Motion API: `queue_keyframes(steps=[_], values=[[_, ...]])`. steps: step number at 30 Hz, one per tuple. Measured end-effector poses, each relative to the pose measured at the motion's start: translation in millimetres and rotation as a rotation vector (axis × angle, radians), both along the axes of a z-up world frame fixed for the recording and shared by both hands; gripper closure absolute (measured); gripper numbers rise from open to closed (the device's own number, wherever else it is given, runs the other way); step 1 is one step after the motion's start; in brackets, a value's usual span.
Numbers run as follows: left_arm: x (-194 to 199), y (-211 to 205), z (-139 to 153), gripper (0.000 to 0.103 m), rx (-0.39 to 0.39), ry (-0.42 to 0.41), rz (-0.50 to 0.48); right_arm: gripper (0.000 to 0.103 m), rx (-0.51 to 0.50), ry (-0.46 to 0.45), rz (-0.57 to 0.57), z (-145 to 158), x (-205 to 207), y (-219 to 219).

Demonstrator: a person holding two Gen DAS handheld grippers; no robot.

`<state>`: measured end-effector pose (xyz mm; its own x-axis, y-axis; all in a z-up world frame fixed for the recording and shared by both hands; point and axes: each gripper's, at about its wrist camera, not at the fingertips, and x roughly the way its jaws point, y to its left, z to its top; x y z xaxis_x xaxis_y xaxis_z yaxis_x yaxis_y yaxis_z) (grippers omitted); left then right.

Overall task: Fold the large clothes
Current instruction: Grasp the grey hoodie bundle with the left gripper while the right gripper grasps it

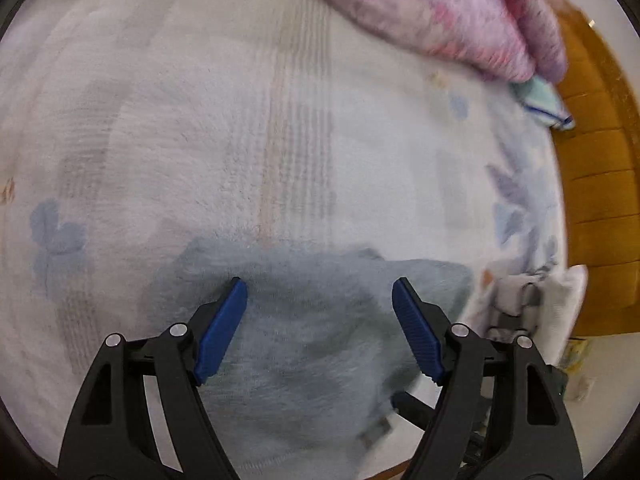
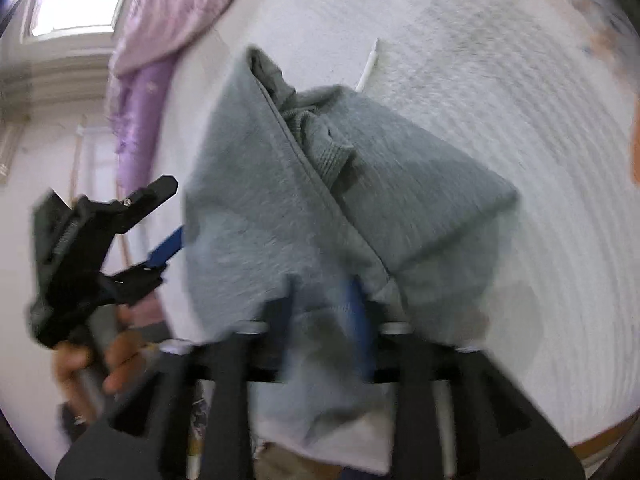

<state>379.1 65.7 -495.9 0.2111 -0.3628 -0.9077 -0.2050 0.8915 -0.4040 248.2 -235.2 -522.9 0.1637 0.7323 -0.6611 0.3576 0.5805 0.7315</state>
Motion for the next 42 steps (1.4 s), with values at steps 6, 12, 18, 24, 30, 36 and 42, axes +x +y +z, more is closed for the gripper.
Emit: queue_keyframes(steps=[6, 12, 18, 24, 30, 36, 42], values=[[-50, 23, 12, 0.025, 0.032, -0.002, 0.032, 0.03, -0.005, 0.146, -0.02, -33, -34, -10], [-84, 32, -13, 0.015, -0.006, 0.016, -0.007, 0.028, 0.11, 0.158, -0.06, -75, -44, -5], [-88, 33, -19, 0.012, 0.047, -0.021, -0.04, 0.02, 0.15, 0.099, -0.127, -81, -40, 0], [-99, 55, -37, 0.012, -0.106, 0.083, 0.007, 0.02, 0.258, 0.055, -0.181, -92, -48, -3], [-90, 44, -64, 0.013, -0.108, 0.133, -0.043, 0.02, 0.412, -0.012, -0.254, -99, -72, -29], [-87, 51, -71, 0.011, -0.156, 0.145, -0.038, 0.017, 0.398, -0.031, -0.235, -100, -62, -19], [-87, 51, -77, 0.01, -0.185, 0.144, -0.043, 0.015, 0.3, 0.016, -0.244, -97, -39, 10]])
